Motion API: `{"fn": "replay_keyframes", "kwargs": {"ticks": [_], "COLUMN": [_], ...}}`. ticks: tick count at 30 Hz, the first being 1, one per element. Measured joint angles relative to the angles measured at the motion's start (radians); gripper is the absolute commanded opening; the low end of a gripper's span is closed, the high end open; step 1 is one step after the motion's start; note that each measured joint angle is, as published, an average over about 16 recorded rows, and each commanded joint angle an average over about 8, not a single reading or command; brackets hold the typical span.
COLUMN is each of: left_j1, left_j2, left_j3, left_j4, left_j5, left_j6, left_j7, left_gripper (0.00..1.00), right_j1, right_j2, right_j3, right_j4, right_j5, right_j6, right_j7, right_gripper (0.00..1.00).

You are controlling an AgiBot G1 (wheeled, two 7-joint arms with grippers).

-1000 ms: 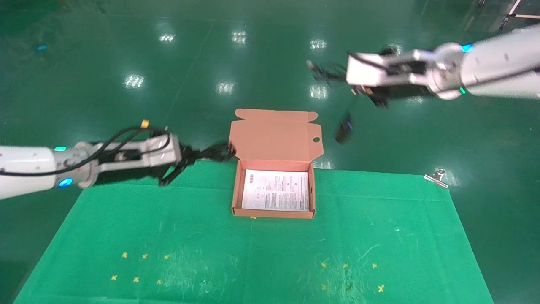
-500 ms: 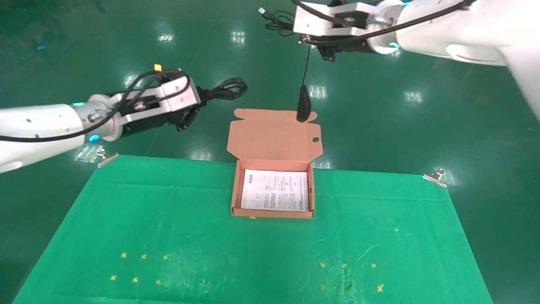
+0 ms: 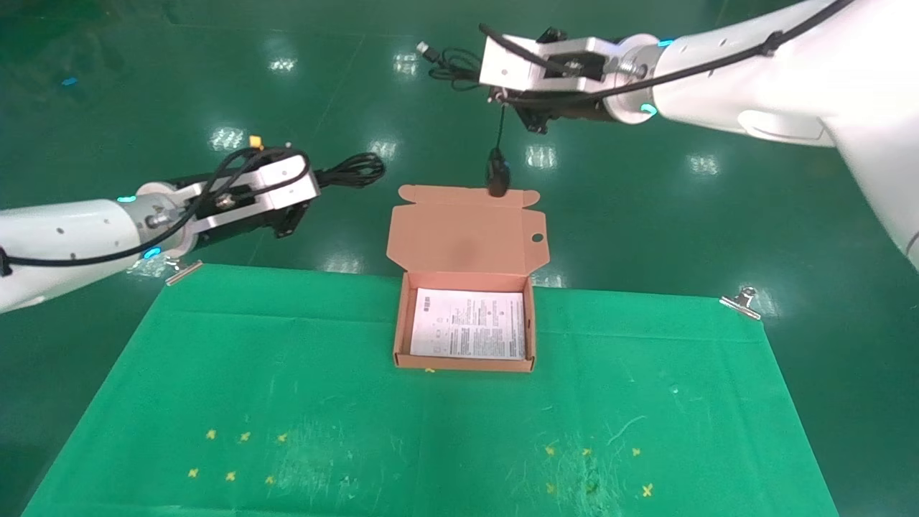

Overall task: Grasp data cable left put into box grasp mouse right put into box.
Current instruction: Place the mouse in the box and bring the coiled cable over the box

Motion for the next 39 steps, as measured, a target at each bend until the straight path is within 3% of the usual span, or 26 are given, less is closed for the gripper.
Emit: {"fn": "replay_keyframes", "kwargs": {"ticks": [21, 39], "left_j1": [0.041, 0.061], "left_j2": [-0.045, -0.049], "left_j3": [0.026, 0.023], "left_j4": [0.028, -0.027], "left_j5": [0.337, 0.434], "left_j6": [-0.027, 0.0], "left_j7": [-0.229, -0.322], "left_gripper": [0.0, 0.0], "right_j1": [-0.124, -0.247], "right_j2": [-0.012, -0.023], "right_j3": [-0.053, -0.135], "right_j4": [0.11, 0.083], "right_j5": [0.048, 0.071], "right_j6": [-0.049, -0.003], "right_j7": [0.061, 0.212], "right_gripper": [0.0, 0.0]}}
